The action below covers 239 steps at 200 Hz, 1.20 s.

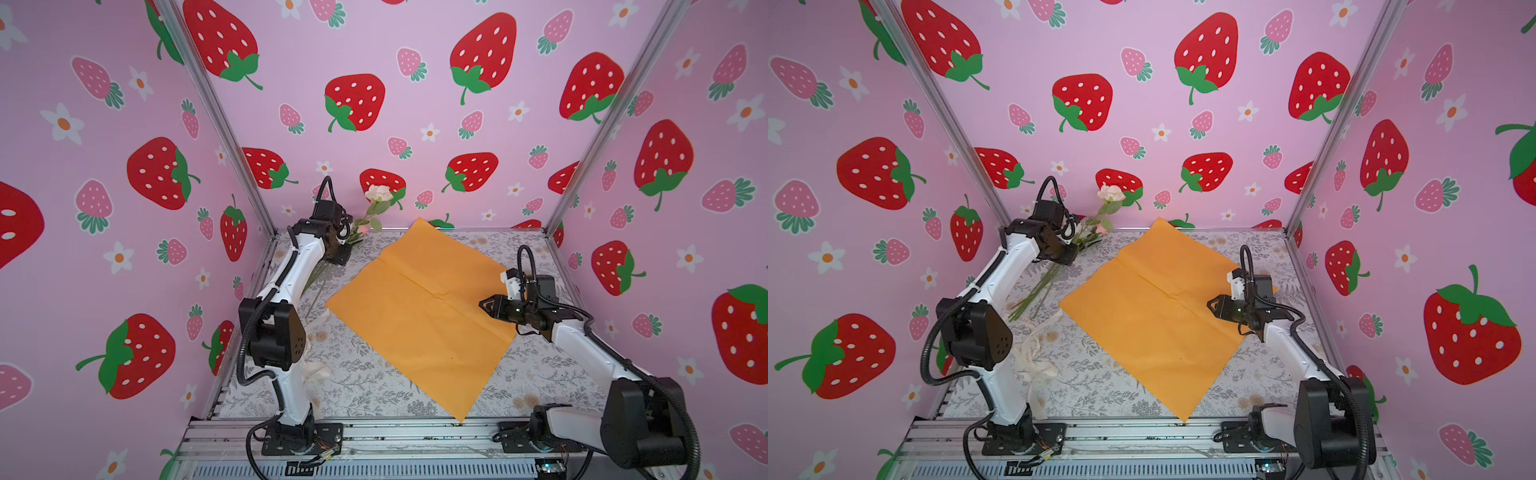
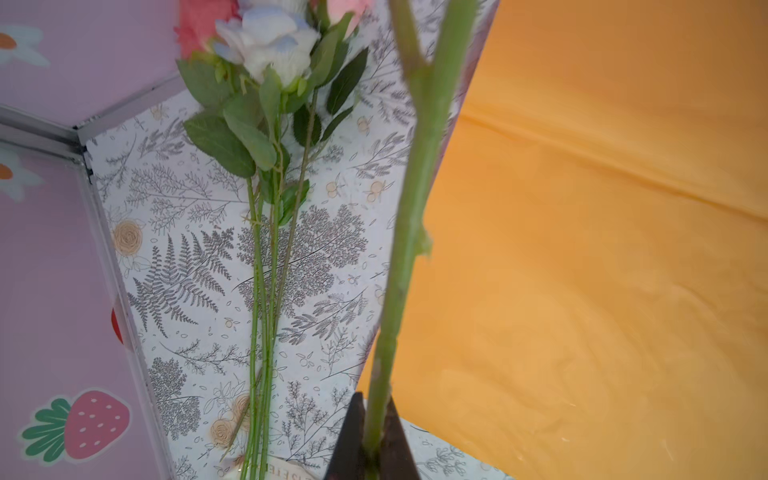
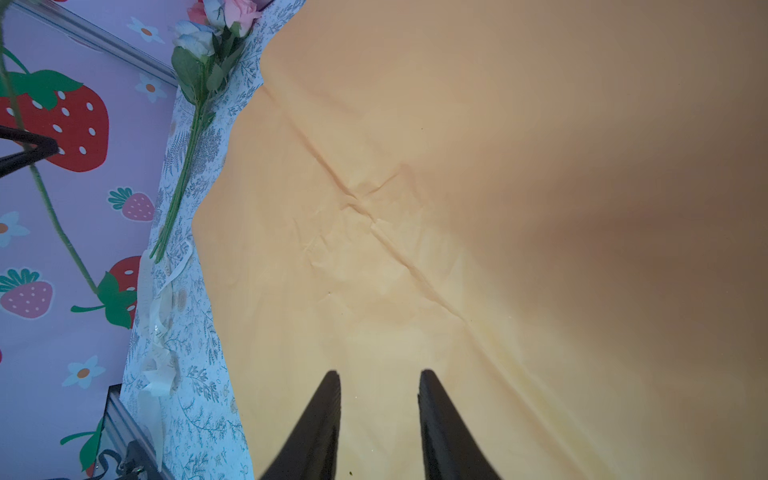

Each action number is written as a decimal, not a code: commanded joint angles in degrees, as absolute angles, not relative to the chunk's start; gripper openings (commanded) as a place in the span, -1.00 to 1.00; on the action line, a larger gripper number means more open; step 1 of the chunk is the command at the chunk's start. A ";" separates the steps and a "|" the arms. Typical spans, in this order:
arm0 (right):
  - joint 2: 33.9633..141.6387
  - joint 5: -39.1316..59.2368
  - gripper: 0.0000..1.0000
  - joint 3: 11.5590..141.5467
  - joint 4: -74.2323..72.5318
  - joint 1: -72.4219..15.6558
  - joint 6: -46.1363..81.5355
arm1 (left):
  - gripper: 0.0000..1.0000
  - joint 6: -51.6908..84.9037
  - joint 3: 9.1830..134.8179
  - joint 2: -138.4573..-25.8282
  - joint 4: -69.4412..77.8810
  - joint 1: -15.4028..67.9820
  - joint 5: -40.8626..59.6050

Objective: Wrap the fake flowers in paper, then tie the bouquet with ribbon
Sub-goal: 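Grasp one rose stem with the left gripper and carry it onto the sheet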

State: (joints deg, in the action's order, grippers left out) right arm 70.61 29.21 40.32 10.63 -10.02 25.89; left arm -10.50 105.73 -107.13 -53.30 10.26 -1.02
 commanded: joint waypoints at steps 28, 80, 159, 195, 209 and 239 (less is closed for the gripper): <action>64.84 21.89 -0.26 38.49 12.27 -10.22 28.16 | -1.00 25.58 95.60 -106.34 -41.17 15.86 26.63; 64.22 22.89 -0.25 37.93 13.61 -10.18 28.28 | -1.00 44.10 96.89 -117.35 -31.57 28.98 23.37; 63.80 23.63 -0.24 35.51 13.23 -10.11 28.39 | -1.00 52.13 110.26 -130.36 -33.92 34.28 17.26; 64.16 23.55 -0.24 35.98 13.47 -10.13 27.97 | -0.95 54.59 118.38 -136.07 -38.09 36.05 15.11; 64.07 23.60 -0.23 35.98 13.55 -10.11 27.86 | -0.94 55.17 120.25 -137.55 -39.17 36.51 14.08; 64.48 24.36 -0.23 35.84 13.61 -10.19 27.62 | -0.94 53.89 126.49 -141.40 -43.17 37.55 14.55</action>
